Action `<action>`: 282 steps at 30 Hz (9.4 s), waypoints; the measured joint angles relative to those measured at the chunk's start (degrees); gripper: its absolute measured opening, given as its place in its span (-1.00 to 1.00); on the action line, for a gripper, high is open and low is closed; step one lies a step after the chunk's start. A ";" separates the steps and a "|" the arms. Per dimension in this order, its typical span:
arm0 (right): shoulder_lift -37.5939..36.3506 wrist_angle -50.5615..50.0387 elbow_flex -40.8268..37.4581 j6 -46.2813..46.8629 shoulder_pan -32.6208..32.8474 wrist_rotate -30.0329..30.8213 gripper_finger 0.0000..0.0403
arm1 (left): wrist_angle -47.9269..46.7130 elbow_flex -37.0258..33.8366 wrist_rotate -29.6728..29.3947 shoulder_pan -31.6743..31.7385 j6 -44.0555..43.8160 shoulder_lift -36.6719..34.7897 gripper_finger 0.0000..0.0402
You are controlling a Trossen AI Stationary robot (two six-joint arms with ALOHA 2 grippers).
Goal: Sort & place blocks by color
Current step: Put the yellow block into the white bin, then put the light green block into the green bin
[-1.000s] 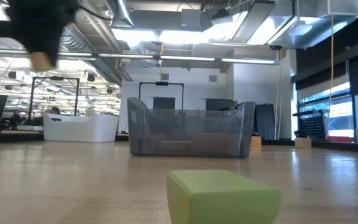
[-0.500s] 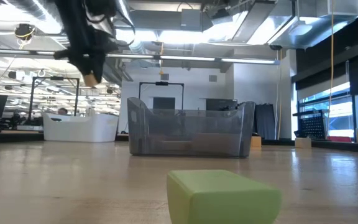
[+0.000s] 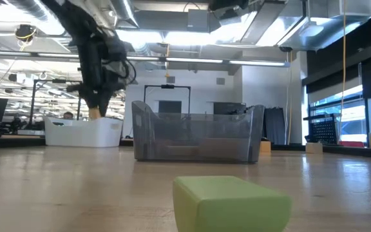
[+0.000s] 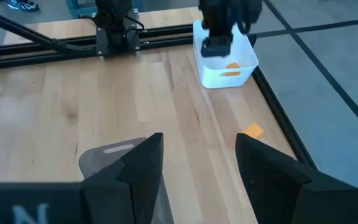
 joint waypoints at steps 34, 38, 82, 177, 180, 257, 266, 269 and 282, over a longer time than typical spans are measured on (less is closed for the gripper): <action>0.00 0.03 0.00 1.24 0.00 0.04 0.00 | 2.08 0.00 7.40 2.78 1.54 9.27 -0.30; 0.00 0.03 0.02 1.30 0.00 0.04 0.00 | 1.98 0.00 6.53 2.82 1.55 9.27 -0.38; 0.02 0.91 0.00 14.55 -2.80 10.49 0.00 | 5.66 20.79 29.26 -1.90 27.57 5.62 -0.25; 35.41 -15.14 0.02 -17.11 -31.56 -13.49 -0.01 | -6.94 20.79 36.97 -9.48 52.39 15.76 -0.25; 36.63 -15.11 0.02 -18.11 -31.56 -13.27 -0.01 | -6.94 20.79 36.97 -9.48 52.40 15.74 -0.25; 23.38 -44.85 8.44 25.47 -7.35 -14.16 -0.34 | -7.05 20.79 42.42 -9.50 55.74 15.74 -0.25; 13.74 -44.90 8.41 56.21 4.50 -12.13 -0.34 | -6.98 20.78 47.96 -9.53 57.48 15.74 -0.25; 13.07 -44.90 8.41 65.27 8.99 -11.62 -0.34 | -6.72 20.76 47.92 -9.53 57.51 15.74 -0.25; 8.67 -44.57 -8.68 106.61 27.12 -25.05 -0.34 | -6.54 20.76 47.97 -9.50 57.59 15.74 -0.25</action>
